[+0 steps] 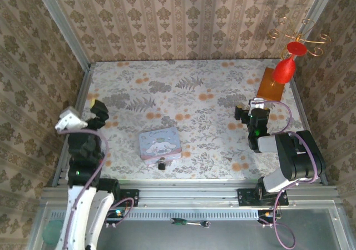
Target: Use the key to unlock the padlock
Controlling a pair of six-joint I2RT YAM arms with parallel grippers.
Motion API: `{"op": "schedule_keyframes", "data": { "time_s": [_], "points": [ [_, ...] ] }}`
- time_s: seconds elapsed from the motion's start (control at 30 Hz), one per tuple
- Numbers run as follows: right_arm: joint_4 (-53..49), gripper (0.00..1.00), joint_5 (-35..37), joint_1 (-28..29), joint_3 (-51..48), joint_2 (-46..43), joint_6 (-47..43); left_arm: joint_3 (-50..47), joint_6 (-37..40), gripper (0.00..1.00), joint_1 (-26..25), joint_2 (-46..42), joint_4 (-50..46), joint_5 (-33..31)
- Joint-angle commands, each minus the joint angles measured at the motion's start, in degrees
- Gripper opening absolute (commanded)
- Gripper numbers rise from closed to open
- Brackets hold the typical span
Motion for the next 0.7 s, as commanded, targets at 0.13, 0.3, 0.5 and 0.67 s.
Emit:
{"op": "schedule_keyframes", "data": {
  "time_s": [0.13,0.3,0.5,0.67],
  "points": [
    [1.0,1.0,1.61,0.19,0.7,-0.08,0.6,-2.7,-0.82,1.0,2.07,6.57,6.64,31.66],
    [1.37,1.0,0.98,0.14,0.48,-0.42,0.16,1.38,-3.34,1.0,-2.48,16.94,6.34,35.24],
    [-18.68,1.0,-2.59,2.56,5.94,-11.72,-2.41,1.53,4.63,1.0,-21.74,22.33,4.99,22.11],
    [-27.84,1.0,-8.61,5.1,6.45,-24.81,2.87,1.57,4.84,1.0,-28.19,28.4,3.15,16.58]
  ]
}}
